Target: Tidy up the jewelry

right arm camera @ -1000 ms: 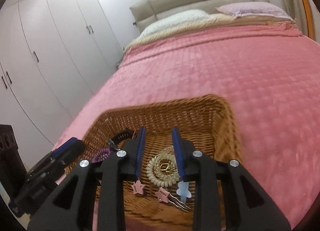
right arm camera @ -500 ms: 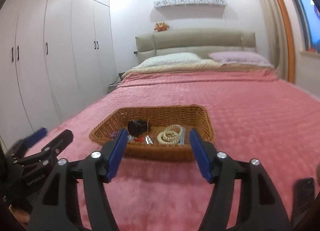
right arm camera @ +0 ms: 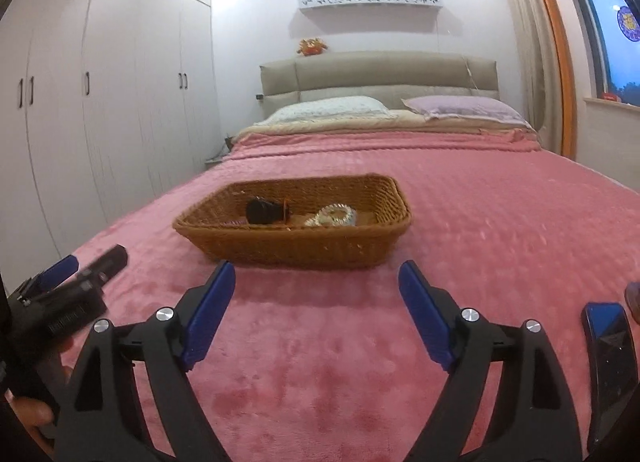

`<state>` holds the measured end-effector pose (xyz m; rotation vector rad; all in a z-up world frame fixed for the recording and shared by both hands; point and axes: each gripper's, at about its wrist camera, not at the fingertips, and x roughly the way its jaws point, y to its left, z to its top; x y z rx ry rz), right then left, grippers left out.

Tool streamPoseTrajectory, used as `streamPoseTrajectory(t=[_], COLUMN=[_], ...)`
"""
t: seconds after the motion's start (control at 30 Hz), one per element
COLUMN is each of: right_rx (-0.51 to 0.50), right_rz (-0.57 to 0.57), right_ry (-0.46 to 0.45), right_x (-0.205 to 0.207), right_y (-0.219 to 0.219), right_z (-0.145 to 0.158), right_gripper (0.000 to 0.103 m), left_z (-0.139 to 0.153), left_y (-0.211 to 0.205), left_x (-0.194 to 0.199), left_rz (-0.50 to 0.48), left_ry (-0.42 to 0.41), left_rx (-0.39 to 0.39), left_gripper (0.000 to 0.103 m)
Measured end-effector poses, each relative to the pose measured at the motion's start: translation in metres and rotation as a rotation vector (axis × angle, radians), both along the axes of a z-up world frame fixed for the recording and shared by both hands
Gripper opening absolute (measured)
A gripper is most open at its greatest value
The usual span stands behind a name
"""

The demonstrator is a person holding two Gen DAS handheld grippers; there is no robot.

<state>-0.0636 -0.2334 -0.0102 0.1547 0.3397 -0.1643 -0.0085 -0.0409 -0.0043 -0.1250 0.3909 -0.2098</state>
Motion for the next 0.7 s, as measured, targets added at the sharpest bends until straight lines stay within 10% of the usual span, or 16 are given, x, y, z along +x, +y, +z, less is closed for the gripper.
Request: streamPoseTrajectory(t=[0.7], right_rx=[-0.058], right_rz=[-0.027], right_ry=[-0.027], right_x=[-0.007], right_y=[0.007], right_z=[0.001], right_gripper=[0.086], left_z=[0.007], left_y=[0.001], left_x=[-0.017], left_rz=[-0.008], left_ry=[-0.085], left_rx=[-0.01], left_gripper=[0.095])
